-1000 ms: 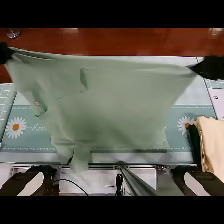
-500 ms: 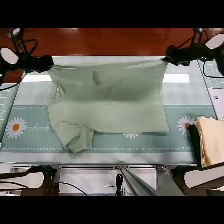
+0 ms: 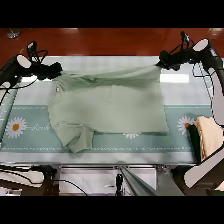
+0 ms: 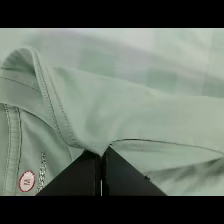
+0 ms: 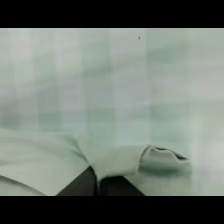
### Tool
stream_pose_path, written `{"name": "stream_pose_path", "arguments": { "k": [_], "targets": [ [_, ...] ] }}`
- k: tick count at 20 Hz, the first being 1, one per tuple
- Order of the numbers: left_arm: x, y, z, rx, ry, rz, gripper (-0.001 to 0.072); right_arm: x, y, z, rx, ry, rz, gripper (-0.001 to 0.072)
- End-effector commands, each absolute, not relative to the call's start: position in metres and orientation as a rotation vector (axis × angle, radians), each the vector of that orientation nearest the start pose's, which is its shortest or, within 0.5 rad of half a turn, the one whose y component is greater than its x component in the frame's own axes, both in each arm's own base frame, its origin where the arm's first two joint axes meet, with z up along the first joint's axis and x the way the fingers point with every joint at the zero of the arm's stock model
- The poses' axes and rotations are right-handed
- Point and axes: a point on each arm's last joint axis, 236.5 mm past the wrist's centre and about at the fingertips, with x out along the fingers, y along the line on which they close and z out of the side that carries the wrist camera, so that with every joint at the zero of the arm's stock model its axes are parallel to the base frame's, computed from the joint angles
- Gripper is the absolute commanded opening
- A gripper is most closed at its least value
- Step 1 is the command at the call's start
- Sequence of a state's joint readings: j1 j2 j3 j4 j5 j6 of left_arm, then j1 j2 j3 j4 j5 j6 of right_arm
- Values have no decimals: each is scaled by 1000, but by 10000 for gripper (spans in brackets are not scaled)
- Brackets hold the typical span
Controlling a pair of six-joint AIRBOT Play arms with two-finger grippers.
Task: Fold the shirts.
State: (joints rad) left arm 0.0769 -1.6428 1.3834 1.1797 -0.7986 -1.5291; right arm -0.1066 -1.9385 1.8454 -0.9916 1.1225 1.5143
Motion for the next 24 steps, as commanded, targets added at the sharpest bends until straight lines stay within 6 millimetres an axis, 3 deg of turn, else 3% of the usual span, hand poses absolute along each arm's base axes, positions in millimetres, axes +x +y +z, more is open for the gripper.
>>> {"name": "stream_pose_path", "arguments": {
  "k": [1, 4, 11, 12, 13, 14, 17, 20, 22, 24],
  "targets": [
    [499, -27, -28, -283, 1145, -175, 19, 511, 55, -33, 481, 1375, 345, 22],
    [471, -18, -38, -286, 1266, -204, 19, 471, 47, -41, 432, 1535, 381, 23],
    [422, -28, -89, -286, 1506, -294, 21, 447, 61, -85, 446, 1629, 342, 25],
    [415, -30, -91, -296, 1538, -303, 55, 445, 62, -86, 454, 1642, 332, 105],
    [408, -30, -90, -305, 1569, -301, 317, 442, 63, -84, 474, 1656, 322, 444],
    [399, -29, -88, -309, 1609, -297, 691, 438, 67, -78, 485, 1665, 348, 618],
    [376, -11, -72, -354, 1715, -203, 708, 440, 58, -36, 483, 1587, 368, 621],
    [361, 0, -47, -382, 1662, -161, 708, 431, 13, 1, 353, 1489, 230, 621],
    [336, 13, -43, -400, 1617, -125, 709, 410, -11, 4, 342, 1437, 139, 621],
    [301, 27, -52, -501, 1585, -47, 708, 384, -9, -8, 444, 1370, 103, 621]
  ]
}}
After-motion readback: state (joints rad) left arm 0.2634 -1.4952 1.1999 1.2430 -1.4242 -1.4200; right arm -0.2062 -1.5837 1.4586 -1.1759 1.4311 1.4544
